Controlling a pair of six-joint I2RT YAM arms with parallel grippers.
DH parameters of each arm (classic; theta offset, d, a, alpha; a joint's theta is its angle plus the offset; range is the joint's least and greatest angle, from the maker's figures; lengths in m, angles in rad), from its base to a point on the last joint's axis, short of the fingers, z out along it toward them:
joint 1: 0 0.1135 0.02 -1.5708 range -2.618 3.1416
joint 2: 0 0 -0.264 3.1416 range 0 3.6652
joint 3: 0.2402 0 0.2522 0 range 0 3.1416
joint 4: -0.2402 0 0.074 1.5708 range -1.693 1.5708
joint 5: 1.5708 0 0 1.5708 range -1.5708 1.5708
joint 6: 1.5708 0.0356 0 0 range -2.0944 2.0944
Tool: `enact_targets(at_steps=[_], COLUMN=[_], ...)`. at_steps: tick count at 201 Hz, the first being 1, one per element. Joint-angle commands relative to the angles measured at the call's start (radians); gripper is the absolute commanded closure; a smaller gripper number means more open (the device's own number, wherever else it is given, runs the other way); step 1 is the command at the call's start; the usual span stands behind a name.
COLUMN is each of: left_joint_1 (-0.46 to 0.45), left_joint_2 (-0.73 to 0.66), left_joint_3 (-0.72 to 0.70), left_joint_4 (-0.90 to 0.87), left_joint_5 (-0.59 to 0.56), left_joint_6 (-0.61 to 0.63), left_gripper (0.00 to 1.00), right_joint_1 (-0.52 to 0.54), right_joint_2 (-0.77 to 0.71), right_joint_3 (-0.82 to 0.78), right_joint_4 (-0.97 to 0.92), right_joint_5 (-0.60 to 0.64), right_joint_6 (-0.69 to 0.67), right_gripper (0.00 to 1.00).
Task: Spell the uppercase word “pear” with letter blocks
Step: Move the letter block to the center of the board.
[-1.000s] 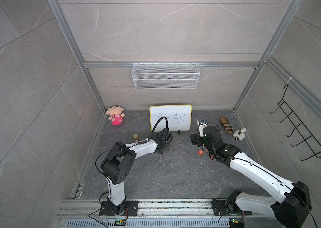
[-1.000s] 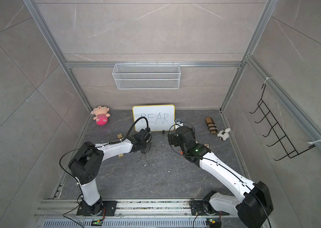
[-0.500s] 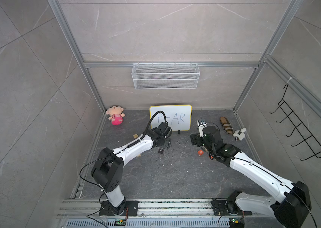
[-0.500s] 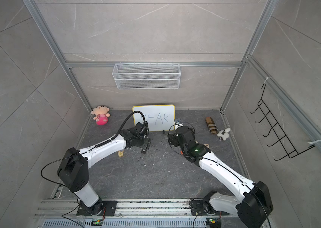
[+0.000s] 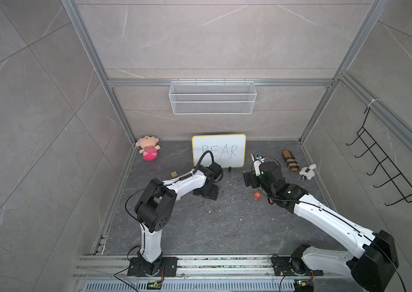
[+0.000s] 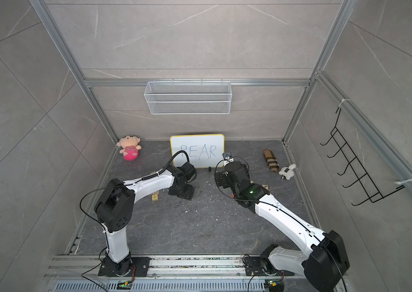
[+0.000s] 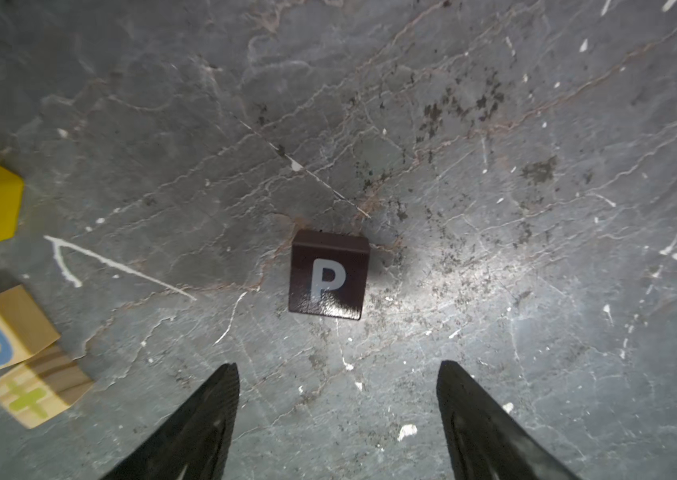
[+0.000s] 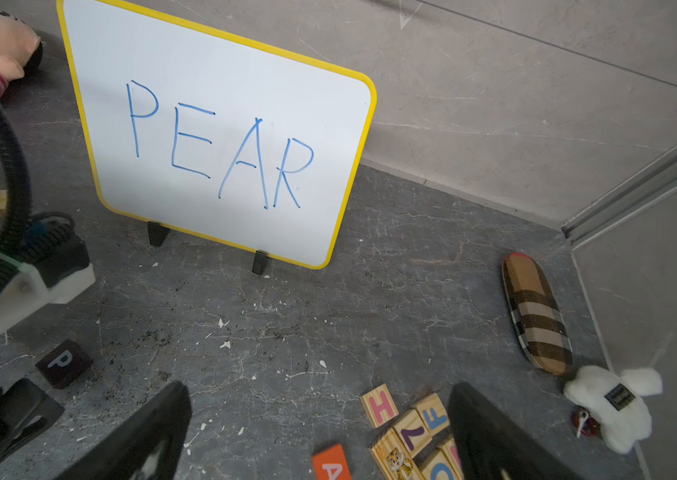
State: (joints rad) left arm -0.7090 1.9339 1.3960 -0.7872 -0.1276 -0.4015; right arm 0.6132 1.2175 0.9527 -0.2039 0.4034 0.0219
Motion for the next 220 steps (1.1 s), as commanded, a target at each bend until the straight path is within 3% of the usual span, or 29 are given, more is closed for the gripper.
enact_targets(at_steps=[1,48,133,162,195,206,220], left_joint_1=[-0.005,-0.004,-0.003,-0.003,-0.002,-0.001,0.0], left_joint_2=[0.05,0.134,0.174,0.171,0.169,0.168,0.164], left_joint_3=[0.038,0.068,0.105,0.096,0.1,0.103,0.107], left_joint_4=[0.024,0.03,0.013,0.014,0.014,0.014,0.014], left_joint_5=[0.007,-0.038,-0.063,-0.068,-0.071,-0.081,-0.085], left_joint_6=[-0.01,0.003,-0.004,-0.011,-0.02,-0.025,-0.035], left_gripper=[0.2,0.23,0.52,0.53,0.63,0.71,0.71], right_joint_1=[0.008,0.008,0.007,0.008,0.008,0.008,0.008], right_joint_2=[-0.019,-0.031,-0.019,-0.018,-0.017,-0.017,-0.016], right_joint_3=[0.004,-0.005,-0.005,-0.005,-0.003,-0.003,-0.003], right_joint_4=[0.011,0.011,0.011,0.014,0.011,0.012,0.008], right_joint_5=[-0.002,0.005,0.004,0.005,0.003,0.003,0.003], right_joint_6=[-0.007,-0.013,-0.017,-0.016,-0.018,-0.017,-0.019], right_gripper=[0.01,0.01,0.01,0.01,0.01,0.01,0.01])
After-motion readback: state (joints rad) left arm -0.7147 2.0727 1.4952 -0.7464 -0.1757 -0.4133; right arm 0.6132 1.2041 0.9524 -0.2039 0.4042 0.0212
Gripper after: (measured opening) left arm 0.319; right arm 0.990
